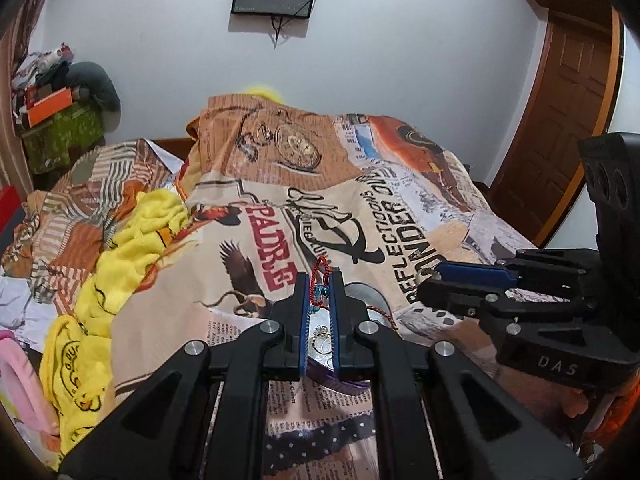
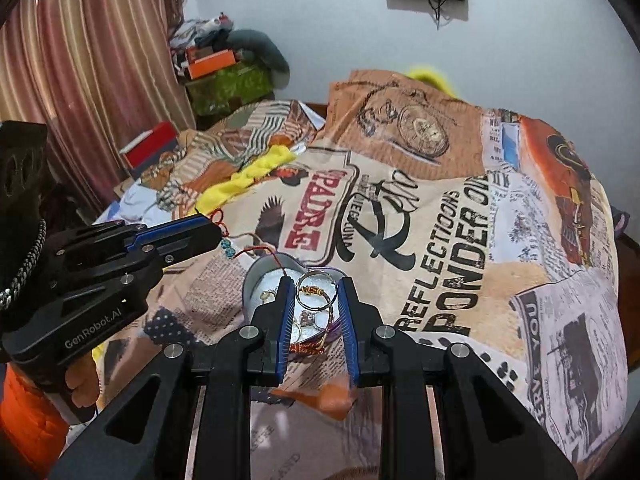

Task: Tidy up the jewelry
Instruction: 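Carry the bracelet with the left tool while the right tool carries the silver ring to the tin, then open the left tool over the tin while the right tool releases the silver ring into it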

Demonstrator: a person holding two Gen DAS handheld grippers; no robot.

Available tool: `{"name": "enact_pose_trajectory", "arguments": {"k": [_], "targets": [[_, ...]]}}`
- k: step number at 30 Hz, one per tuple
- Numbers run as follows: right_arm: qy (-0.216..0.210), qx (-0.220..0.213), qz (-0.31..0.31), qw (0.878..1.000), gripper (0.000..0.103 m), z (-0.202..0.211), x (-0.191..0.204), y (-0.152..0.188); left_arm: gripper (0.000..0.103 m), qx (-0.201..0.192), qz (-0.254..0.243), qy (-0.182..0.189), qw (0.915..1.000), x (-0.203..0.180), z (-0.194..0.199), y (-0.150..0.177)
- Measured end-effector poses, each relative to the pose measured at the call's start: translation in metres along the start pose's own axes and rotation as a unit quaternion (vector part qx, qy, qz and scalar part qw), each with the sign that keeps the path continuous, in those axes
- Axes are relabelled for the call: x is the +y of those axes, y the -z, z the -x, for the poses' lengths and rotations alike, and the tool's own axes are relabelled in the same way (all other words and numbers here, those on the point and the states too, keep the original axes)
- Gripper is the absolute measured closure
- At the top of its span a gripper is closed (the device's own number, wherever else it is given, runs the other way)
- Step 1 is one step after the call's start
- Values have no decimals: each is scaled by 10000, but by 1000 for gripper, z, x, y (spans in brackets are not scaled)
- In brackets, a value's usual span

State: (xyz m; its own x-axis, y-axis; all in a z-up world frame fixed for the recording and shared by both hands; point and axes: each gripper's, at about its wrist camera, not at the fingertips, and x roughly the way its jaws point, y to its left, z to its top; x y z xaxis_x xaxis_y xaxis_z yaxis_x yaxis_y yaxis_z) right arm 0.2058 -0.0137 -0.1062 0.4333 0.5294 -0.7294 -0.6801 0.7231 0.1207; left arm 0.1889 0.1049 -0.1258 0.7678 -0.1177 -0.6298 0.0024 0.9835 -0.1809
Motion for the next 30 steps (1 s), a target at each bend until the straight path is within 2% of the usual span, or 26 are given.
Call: {"name": "enact_pose_trajectory", "arguments": {"k": [7, 13, 19, 30], "targets": [[-160, 231, -246, 9993, 83, -18, -7, 0, 96, 195, 177, 217, 9994, 6, -22, 8], [-154, 364, -166, 9991, 83, -28, -3, 2, 96, 387, 146, 406, 9983, 8, -32, 17], [-152, 470, -122, 9987, 83, -36, -1, 3, 95, 299, -103, 178, 9993, 5, -26, 18], [-161, 640, 131, 9977, 83, -47, 13, 3, 90, 184, -131, -149, 9996, 16, -11, 18]]}}
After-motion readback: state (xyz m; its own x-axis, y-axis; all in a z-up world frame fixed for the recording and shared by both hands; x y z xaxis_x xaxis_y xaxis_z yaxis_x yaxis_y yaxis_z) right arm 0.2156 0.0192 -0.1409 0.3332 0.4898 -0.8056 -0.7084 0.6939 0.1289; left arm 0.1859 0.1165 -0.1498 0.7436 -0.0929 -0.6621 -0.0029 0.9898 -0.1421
